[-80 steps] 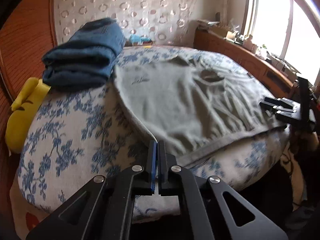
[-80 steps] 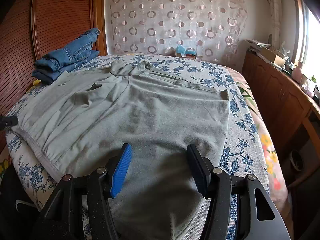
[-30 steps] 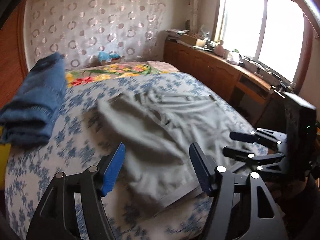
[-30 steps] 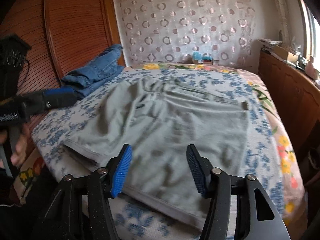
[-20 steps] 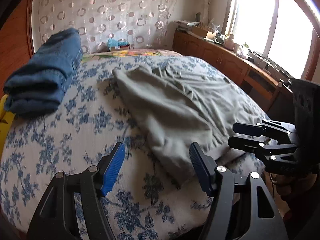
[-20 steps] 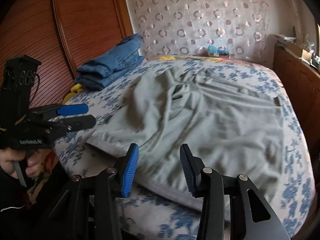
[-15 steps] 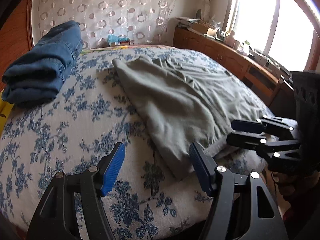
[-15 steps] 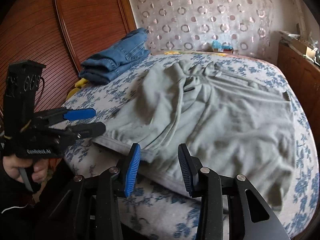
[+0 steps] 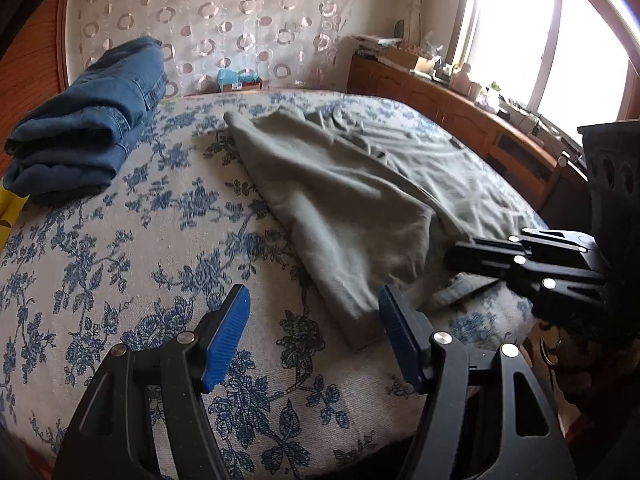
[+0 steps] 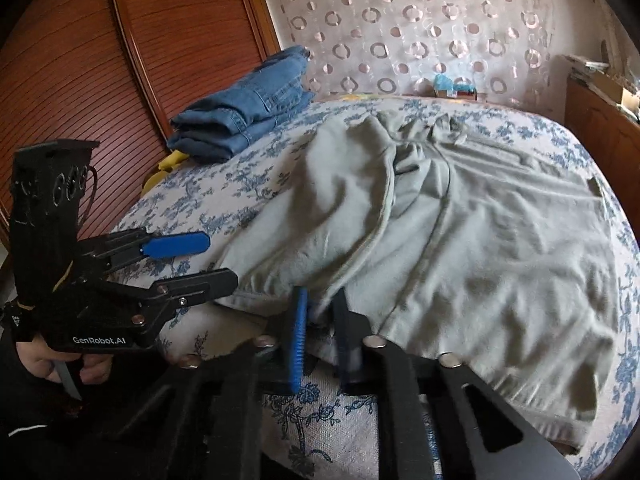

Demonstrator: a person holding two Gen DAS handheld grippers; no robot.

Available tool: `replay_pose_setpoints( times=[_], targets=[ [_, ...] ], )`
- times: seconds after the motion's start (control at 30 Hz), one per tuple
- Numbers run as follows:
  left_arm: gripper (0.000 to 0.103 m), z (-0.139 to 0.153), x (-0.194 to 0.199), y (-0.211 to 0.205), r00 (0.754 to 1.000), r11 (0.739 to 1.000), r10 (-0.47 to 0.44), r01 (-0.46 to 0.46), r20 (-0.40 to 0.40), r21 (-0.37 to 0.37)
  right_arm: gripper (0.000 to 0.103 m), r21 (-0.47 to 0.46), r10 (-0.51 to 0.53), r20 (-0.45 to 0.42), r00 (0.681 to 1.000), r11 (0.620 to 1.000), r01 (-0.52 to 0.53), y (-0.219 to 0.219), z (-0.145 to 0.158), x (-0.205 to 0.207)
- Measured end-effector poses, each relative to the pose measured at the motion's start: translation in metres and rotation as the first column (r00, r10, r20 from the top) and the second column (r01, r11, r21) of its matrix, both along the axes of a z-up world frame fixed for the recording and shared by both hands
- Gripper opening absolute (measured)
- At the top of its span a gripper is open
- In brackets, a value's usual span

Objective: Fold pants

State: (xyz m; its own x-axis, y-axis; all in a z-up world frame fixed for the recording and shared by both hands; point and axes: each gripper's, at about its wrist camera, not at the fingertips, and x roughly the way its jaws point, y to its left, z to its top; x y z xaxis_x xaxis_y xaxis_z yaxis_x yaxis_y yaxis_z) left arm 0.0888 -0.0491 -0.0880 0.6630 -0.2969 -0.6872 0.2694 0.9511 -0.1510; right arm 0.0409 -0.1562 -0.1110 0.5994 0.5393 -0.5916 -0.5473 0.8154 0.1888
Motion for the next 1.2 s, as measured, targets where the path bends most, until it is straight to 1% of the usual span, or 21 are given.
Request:
replay_pose_setpoints(
  times=[0.1,0.3,0.5,0.63,0.93,1.2],
  targets=[
    [0.068,0.009,-0.003,-0.002,1.0,1.0,-0.002,0.002,0.025,-0.008,0.006,0.001,-0.023,0.039,0.999,1.0,0.023,-0.01,0.009,-0.004],
    [0.068,0.019,-0.001,-0.011,0.999,1.0,-0.02,0.02,0.041,-0.015,0.006,-0.016,-0.079,0.107,0.991,0.997,0.081,-0.036,0.027,-0.014],
    [0.068,0.024,0.01,-0.028,0.998,0.999,-0.046,0.046,0.039,-0.005,0.006,-0.024,-0.122,0.143,0.982,0.992,0.127,-0.061,0.036,-0.029],
    [0.068,0.029,0.016,-0.04,0.997,0.998,-0.065,0.065,0.043,-0.005,0.006,-0.033,-0.154,0.163,0.975,0.986,0.161,-0.069,0.037,-0.038],
    [0.068,0.034,0.022,-0.059,0.994,0.995,-0.1,0.101,0.045,-0.002,0.006,-0.048,-0.215,0.181,0.96,0.973,0.227,-0.091,0.041,-0.058],
    [0.068,0.032,0.023,-0.07,0.992,0.993,-0.118,0.118,0.034,0.008,0.006,-0.047,-0.25,0.135,0.959,0.965,0.258,-0.096,0.03,-0.075]
  ],
)
